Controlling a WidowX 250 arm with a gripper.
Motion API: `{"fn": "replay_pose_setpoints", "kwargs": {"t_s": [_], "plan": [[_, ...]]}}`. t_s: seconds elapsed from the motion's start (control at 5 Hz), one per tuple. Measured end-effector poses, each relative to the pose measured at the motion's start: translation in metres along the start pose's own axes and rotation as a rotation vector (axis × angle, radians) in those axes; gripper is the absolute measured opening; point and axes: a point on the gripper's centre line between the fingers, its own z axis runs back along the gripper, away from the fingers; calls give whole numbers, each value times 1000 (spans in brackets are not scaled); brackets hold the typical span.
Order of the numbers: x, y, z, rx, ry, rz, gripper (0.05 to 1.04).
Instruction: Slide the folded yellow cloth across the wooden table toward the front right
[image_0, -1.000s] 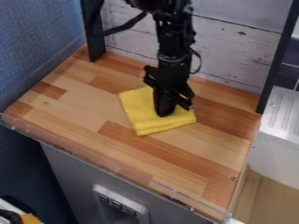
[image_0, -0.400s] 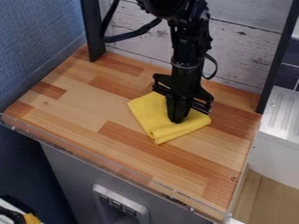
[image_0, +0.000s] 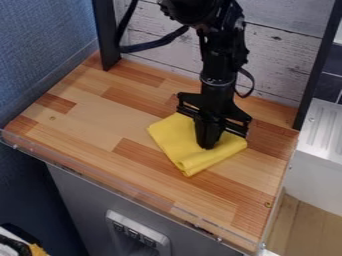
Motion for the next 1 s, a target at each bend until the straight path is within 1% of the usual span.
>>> {"fn": "replay_pose_setpoints", "kwargs": {"t_s": [0.2,0.4,0.6,0.8,1.0], "plan": [[-4,-7,0,1,6,26,87],[-5,-8,7,1,25,49,236],[-7,-8,26,-2,25,43,512],[-10,-3,43,-4,13,42,798],[-13,2,57,-5,4,46,994]]}}
